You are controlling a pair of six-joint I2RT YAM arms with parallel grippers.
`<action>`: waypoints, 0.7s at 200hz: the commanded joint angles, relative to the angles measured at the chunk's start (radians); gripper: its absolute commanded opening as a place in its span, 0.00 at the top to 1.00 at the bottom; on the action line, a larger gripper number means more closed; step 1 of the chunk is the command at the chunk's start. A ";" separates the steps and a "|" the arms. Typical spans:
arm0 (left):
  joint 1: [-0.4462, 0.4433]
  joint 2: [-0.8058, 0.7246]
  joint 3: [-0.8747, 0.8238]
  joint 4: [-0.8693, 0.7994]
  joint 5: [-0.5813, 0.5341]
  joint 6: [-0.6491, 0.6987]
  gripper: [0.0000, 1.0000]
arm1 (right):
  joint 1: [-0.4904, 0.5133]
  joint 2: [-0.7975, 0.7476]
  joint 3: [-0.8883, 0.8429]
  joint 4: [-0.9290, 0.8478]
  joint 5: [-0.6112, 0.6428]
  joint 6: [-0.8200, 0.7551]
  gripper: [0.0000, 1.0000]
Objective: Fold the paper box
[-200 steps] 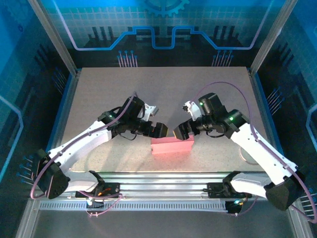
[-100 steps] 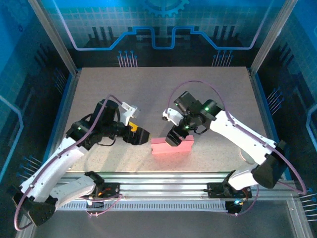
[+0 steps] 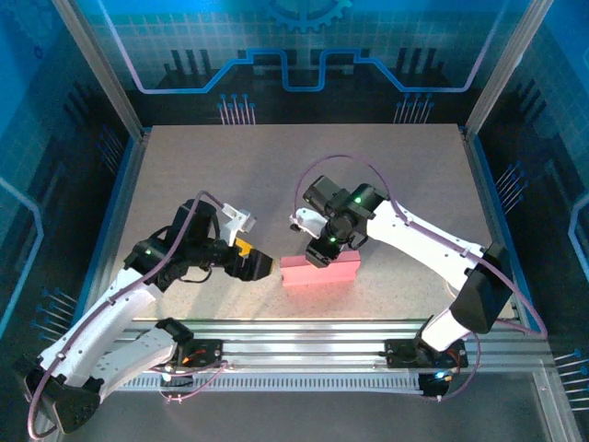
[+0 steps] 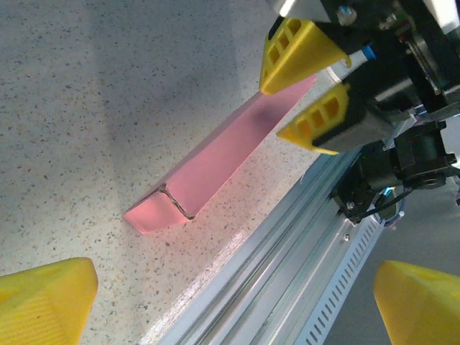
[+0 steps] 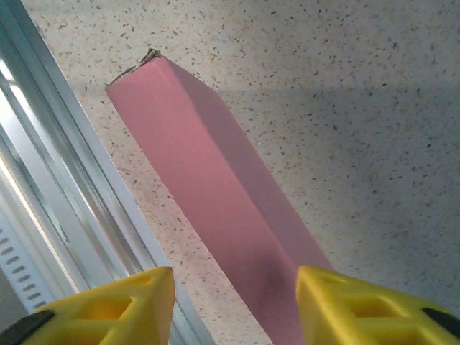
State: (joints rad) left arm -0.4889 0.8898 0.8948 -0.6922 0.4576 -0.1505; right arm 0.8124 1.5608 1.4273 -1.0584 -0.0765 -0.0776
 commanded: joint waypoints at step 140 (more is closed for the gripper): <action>0.008 -0.034 -0.009 0.112 0.046 -0.077 0.01 | -0.056 -0.212 -0.404 0.560 -0.202 0.621 1.00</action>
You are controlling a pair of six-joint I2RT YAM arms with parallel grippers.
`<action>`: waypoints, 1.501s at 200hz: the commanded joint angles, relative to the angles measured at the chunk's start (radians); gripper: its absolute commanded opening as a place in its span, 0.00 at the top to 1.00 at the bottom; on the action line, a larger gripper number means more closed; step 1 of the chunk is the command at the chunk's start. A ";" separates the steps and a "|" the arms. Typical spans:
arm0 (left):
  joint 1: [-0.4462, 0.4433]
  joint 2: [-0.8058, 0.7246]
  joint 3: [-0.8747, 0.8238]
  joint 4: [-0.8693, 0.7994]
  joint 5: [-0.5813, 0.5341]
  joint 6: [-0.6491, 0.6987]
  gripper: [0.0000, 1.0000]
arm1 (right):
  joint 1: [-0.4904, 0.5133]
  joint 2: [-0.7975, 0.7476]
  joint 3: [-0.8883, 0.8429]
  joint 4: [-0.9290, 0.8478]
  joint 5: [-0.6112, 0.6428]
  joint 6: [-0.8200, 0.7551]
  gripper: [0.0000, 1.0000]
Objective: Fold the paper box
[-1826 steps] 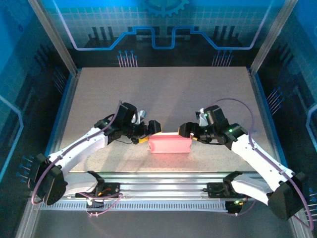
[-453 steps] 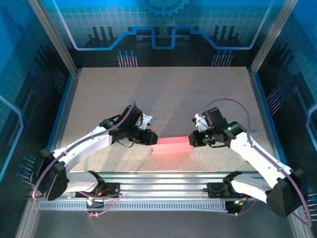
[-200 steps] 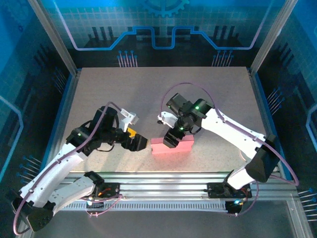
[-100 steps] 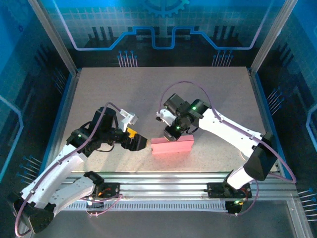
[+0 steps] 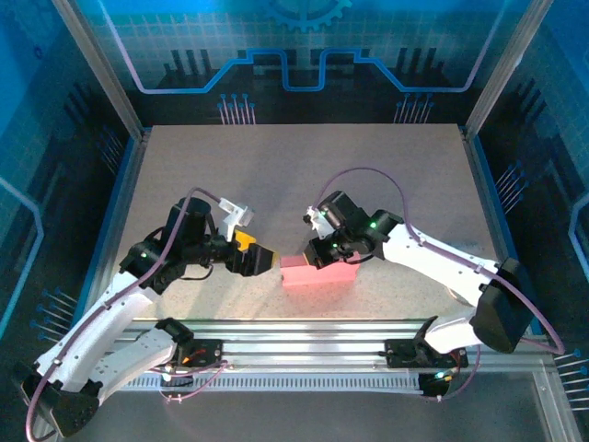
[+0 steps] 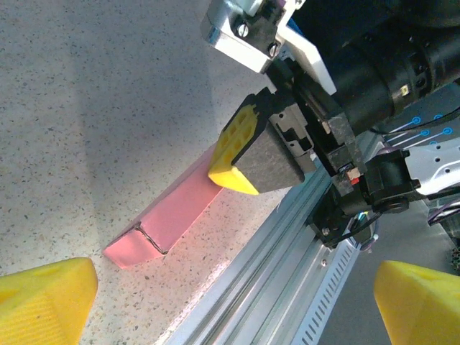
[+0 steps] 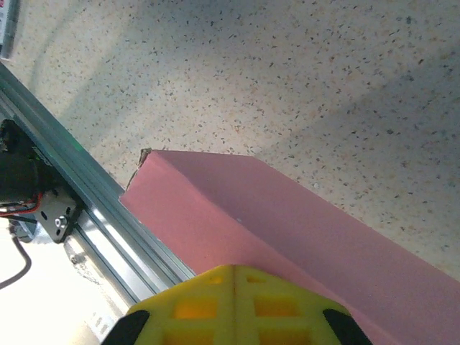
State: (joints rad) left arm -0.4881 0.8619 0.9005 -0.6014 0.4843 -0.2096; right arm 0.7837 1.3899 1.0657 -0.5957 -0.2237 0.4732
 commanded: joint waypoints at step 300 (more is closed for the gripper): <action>0.007 -0.083 -0.034 0.066 0.028 -0.011 0.01 | 0.058 0.170 0.451 -0.554 0.100 -0.611 0.17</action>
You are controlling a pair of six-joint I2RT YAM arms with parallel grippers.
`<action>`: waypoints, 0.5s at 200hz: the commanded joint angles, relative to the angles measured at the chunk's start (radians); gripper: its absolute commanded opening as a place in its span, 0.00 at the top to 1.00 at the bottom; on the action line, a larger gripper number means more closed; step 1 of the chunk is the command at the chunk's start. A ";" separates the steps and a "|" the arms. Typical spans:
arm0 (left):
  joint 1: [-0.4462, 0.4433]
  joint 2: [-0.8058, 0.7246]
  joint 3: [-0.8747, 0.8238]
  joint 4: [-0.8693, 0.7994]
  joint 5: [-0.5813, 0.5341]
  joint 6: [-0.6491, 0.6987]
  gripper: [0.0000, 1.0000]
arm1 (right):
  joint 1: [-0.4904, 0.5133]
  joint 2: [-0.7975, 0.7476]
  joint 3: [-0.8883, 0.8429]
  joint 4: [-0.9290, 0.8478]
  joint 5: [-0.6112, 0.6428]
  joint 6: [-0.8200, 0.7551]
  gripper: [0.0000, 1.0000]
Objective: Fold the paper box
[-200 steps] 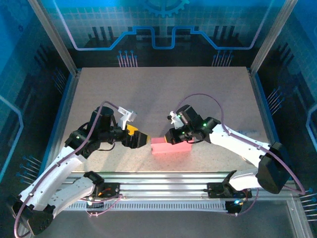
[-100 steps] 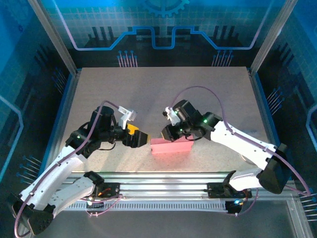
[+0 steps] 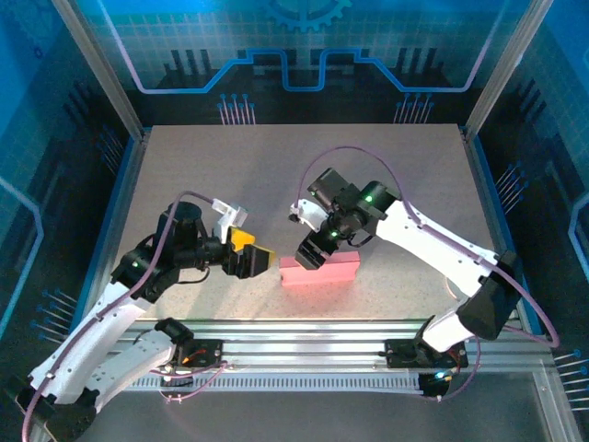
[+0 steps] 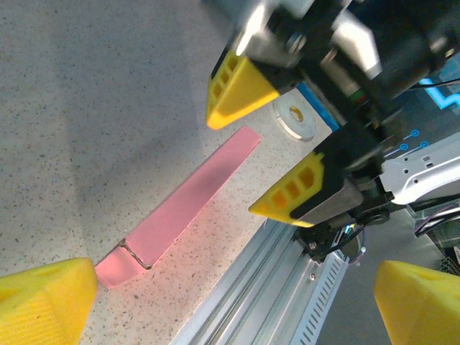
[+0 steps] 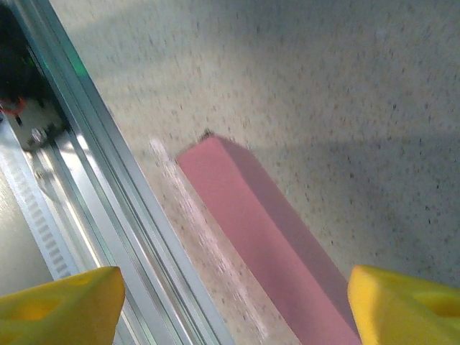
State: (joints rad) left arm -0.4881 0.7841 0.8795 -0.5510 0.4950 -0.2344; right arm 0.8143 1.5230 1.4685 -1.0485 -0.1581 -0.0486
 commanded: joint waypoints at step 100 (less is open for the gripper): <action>0.007 0.016 -0.013 0.023 0.030 0.010 0.01 | 0.074 0.202 0.088 -0.090 0.086 -0.135 0.20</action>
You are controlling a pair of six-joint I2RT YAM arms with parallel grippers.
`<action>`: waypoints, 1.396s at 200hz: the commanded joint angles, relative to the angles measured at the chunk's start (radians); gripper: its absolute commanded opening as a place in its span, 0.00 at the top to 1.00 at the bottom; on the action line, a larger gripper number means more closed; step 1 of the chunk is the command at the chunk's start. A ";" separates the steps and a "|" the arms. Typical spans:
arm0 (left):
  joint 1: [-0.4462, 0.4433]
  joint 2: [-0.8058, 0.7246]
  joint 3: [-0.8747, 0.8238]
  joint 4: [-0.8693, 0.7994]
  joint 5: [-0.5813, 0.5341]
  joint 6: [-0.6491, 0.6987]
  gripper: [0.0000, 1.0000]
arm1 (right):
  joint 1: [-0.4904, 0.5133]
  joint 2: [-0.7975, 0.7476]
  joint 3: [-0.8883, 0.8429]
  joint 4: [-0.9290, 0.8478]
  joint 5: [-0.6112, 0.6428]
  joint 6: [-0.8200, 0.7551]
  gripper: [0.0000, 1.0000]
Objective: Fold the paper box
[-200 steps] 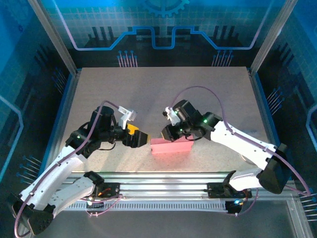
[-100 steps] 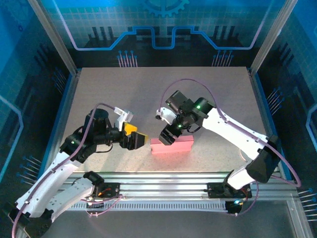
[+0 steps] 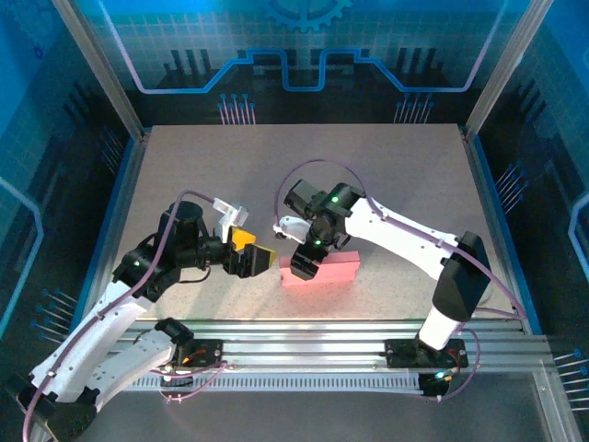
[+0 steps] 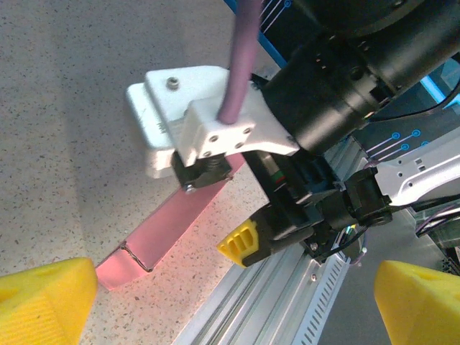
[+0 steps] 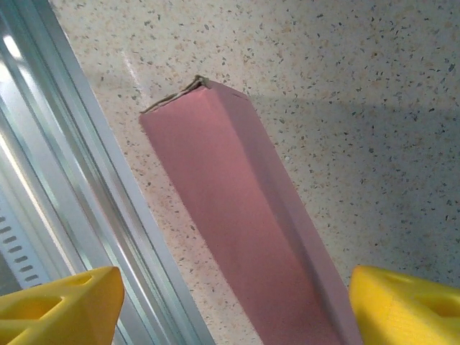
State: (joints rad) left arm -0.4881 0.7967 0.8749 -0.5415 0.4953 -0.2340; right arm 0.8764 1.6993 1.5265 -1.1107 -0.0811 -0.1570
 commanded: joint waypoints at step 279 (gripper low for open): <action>0.006 -0.004 -0.007 -0.021 0.028 0.022 0.01 | 0.006 0.085 -0.076 0.153 0.035 0.058 0.62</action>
State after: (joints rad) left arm -0.4881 0.8040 0.8730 -0.5446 0.5068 -0.2337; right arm 0.8768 1.7737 1.4631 -0.9791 -0.0513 -0.1272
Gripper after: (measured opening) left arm 0.995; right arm 0.408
